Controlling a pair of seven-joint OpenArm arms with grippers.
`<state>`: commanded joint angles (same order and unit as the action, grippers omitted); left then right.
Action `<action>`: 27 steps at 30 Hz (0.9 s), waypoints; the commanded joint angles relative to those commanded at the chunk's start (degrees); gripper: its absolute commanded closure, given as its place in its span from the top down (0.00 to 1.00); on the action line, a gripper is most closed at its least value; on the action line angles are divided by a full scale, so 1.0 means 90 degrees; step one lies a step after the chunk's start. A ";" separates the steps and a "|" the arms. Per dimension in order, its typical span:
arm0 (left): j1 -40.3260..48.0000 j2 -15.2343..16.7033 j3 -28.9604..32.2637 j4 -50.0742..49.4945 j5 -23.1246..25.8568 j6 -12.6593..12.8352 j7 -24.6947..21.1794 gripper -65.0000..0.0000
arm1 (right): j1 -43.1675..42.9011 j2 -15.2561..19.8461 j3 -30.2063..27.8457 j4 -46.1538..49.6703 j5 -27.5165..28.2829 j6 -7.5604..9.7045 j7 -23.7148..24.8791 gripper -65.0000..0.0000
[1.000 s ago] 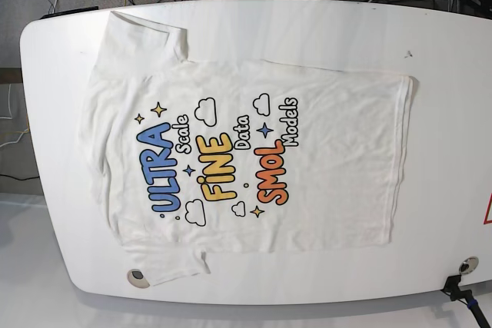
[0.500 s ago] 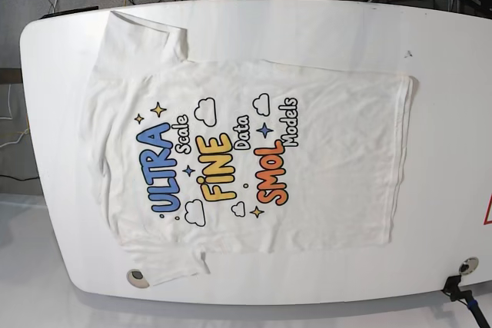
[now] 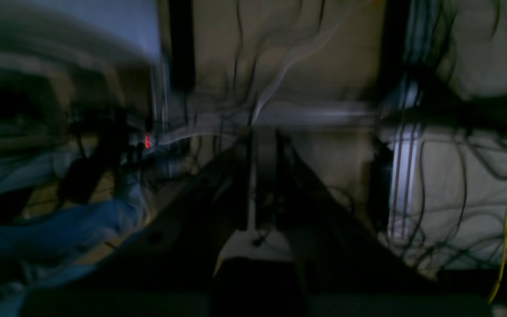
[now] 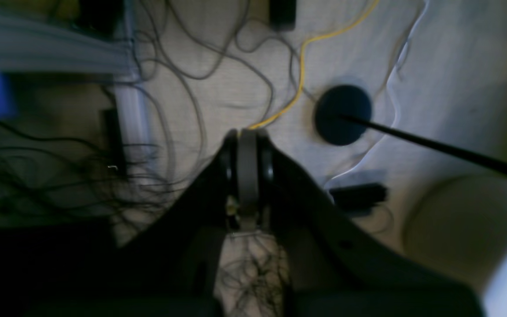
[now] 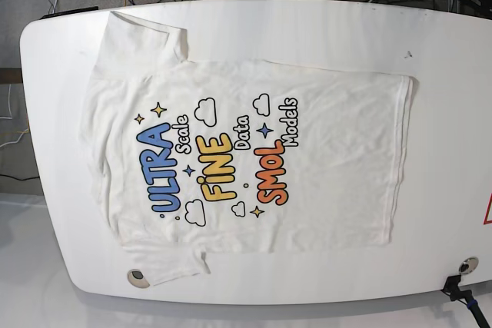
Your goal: Fold the T-shirt properly
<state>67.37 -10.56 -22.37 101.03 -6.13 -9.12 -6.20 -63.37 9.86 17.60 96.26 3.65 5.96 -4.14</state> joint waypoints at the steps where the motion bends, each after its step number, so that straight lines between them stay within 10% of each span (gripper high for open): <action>1: 0.0044 -0.0008 -0.0183 0.0292 -0.0029 -0.0181 0.0043 0.00 | -0.0131 0.0020 0.0115 0.0341 0.0063 -0.0025 -0.0083 0.00; 11: 0.0178 -0.0026 -0.0857 0.2181 -0.0125 -0.1488 0.0639 0.12 | -0.0491 0.0053 0.0341 0.2151 0.0050 0.0032 -0.0657 0.17; 12: 0.0119 0.0013 -0.0940 0.1829 -0.0277 -0.1507 0.0943 0.02 | -0.0476 0.0038 0.0335 0.2021 0.0161 0.0079 -0.0242 0.09; 15: -0.0183 0.0028 -0.1210 0.1895 -0.0857 -0.1901 0.1749 0.18 | -0.0424 0.0052 0.0318 0.2301 0.0162 0.0105 -0.0197 0.17; 21: -0.0709 0.0018 -0.1136 0.1846 -0.1037 -0.1941 0.2081 0.19 | 0.0170 0.0101 0.0381 0.3005 0.0206 0.0541 -0.0354 0.12; 27: -0.1745 -0.0018 -0.1124 0.1509 -0.0964 -0.1972 0.2612 0.14 | 0.0939 0.0483 0.0502 0.3424 -0.0005 0.0477 -0.1075 0.09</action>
<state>51.66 -10.73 -32.49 114.62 -14.81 -26.87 17.31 -54.93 14.21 22.11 127.08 3.61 10.25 -13.81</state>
